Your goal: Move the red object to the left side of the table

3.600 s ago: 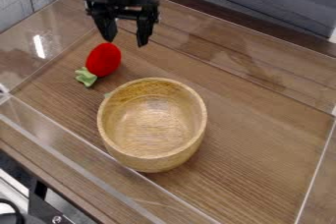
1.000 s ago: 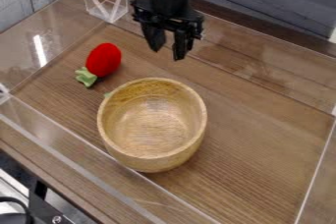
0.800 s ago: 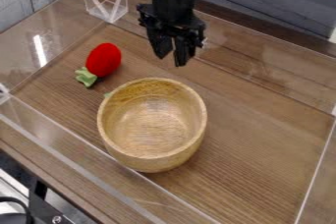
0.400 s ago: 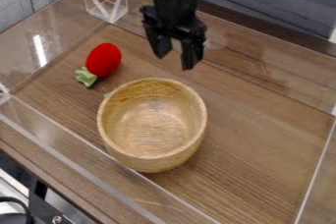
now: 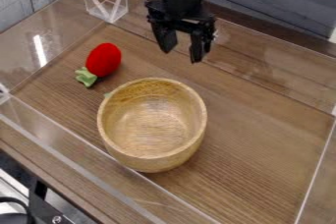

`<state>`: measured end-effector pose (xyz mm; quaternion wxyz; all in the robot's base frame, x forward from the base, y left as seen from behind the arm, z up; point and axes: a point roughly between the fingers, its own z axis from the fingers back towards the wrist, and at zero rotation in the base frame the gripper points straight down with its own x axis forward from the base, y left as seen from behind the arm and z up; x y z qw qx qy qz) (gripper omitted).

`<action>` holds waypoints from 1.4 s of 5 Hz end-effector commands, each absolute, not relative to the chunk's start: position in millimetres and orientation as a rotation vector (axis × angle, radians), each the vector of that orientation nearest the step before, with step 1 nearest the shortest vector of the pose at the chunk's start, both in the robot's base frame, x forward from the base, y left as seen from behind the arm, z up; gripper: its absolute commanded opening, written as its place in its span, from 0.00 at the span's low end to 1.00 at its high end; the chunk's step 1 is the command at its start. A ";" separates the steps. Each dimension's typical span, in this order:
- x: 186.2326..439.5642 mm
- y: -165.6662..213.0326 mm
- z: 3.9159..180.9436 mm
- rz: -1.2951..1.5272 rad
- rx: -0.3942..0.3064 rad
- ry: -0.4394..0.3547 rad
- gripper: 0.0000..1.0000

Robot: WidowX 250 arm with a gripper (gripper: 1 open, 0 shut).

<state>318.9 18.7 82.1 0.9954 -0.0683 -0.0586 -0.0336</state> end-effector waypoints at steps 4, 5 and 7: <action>313.0 15.0 92.0 -0.109 -0.120 -0.159 1.00; 313.0 22.3 89.8 -0.089 -0.114 -0.161 1.00; 327.7 35.9 104.4 -0.085 -0.117 -0.170 1.00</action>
